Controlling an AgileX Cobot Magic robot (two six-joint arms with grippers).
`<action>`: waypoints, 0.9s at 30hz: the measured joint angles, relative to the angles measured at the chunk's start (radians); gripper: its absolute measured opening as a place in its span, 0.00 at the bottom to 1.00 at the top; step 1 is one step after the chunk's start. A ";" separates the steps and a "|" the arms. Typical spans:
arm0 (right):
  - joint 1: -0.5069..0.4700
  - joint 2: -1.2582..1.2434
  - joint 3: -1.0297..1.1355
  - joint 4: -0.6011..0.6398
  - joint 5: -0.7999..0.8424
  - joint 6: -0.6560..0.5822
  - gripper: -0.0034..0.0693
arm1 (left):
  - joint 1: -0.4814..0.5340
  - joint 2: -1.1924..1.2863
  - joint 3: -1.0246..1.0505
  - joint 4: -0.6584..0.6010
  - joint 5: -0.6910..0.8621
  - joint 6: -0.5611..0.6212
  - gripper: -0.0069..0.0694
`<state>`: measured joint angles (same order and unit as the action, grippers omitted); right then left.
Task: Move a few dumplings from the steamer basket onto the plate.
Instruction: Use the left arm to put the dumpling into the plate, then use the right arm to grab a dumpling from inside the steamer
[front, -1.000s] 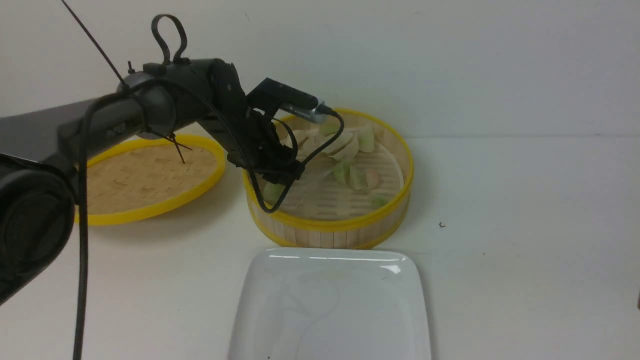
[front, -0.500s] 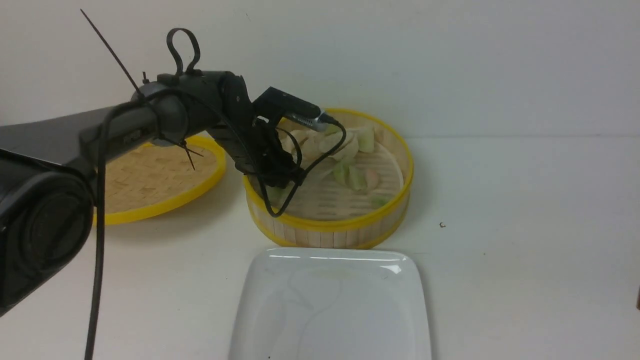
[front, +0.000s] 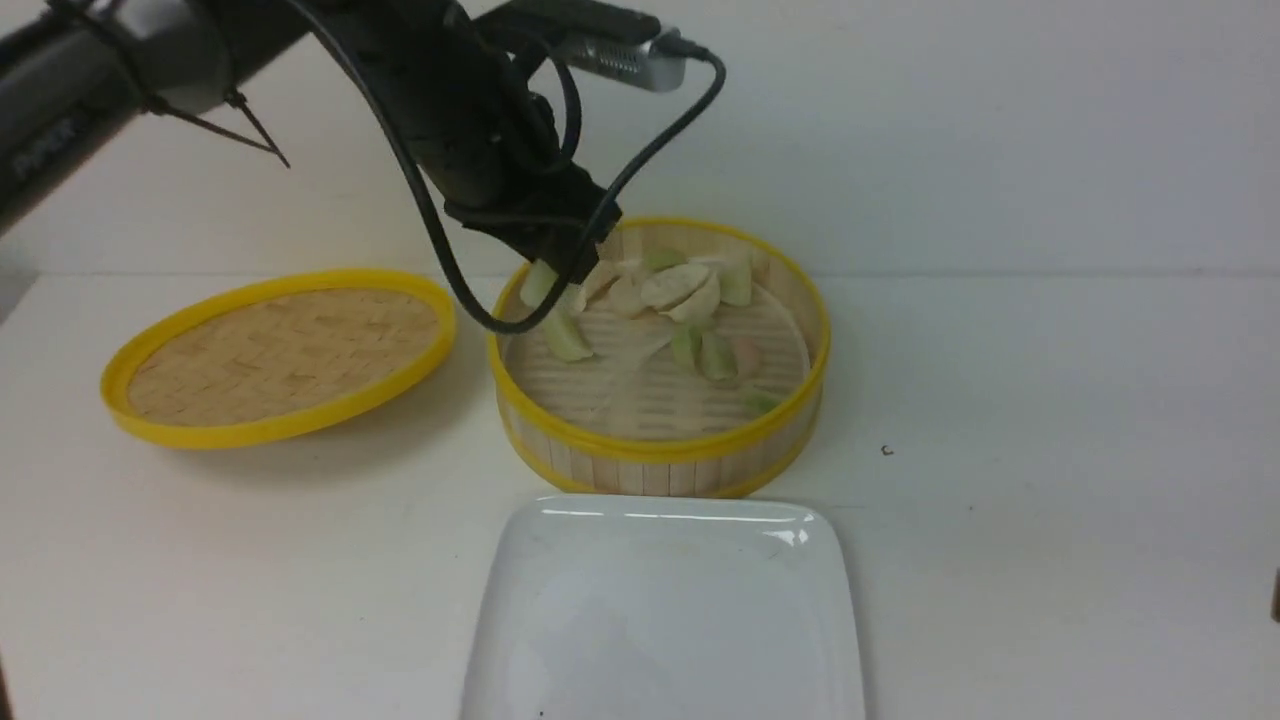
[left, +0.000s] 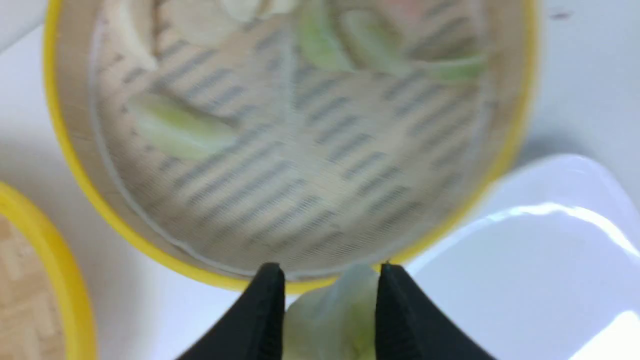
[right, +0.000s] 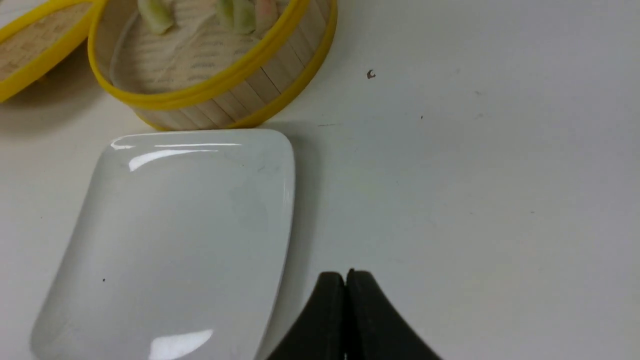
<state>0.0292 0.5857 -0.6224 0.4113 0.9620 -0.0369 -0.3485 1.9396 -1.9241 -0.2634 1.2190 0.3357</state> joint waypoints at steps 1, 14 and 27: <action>0.000 0.000 0.000 0.000 0.000 -0.001 0.03 | -0.007 -0.045 0.058 -0.027 0.005 0.000 0.36; 0.000 0.000 0.000 -0.001 0.000 -0.018 0.03 | -0.196 -0.025 0.517 -0.042 -0.084 -0.023 0.36; 0.000 0.233 -0.209 0.011 0.102 -0.089 0.03 | -0.215 -0.003 0.413 0.068 -0.038 -0.148 0.69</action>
<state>0.0292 0.8182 -0.8310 0.4226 1.0643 -0.1263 -0.5631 1.9363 -1.5107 -0.1950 1.1814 0.1881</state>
